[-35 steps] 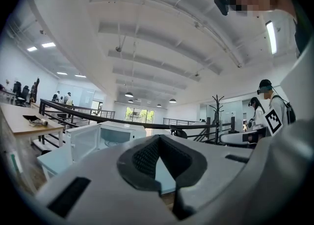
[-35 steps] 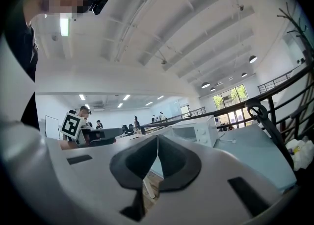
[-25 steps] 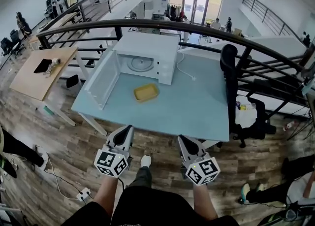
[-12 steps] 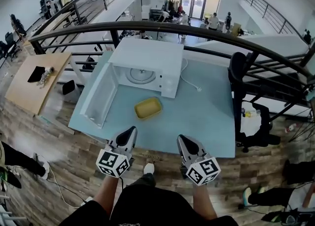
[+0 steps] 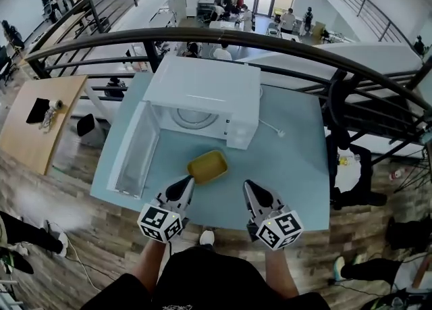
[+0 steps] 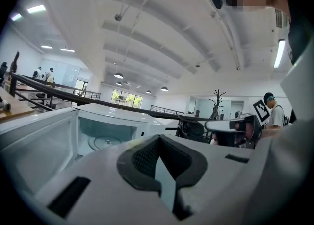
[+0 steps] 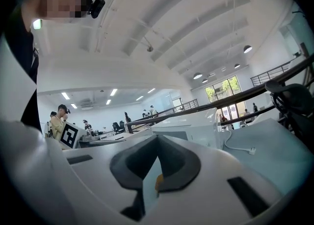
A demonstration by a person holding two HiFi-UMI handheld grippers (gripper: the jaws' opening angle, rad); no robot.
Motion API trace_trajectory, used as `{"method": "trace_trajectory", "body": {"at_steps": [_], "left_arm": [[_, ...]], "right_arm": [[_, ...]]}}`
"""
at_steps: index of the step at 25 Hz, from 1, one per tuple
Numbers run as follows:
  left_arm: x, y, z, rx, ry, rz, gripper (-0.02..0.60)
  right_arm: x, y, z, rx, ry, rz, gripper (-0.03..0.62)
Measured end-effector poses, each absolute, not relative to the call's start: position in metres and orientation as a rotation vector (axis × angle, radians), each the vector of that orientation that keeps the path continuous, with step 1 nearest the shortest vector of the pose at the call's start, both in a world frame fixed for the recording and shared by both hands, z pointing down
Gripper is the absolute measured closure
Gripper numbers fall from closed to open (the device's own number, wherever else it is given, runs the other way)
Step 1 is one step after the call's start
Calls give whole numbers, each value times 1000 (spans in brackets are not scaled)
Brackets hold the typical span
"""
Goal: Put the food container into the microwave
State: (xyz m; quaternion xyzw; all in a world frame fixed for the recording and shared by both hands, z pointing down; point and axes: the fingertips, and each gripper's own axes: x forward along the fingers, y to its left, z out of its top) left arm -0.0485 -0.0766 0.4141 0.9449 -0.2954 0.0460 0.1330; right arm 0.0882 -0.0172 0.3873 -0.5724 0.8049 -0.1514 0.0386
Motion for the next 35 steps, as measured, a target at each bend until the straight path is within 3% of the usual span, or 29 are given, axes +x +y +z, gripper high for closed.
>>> {"method": "trace_trajectory", "body": {"at_steps": [15, 35], "left_arm": [[-55, -125, 452, 2651, -761, 114, 575], [-69, -151, 599, 2164, -902, 159, 575]], "right_arm": [[69, -76, 407, -1752, 2537, -518, 588], [51, -117, 514, -1521, 2749, -766, 588]]}}
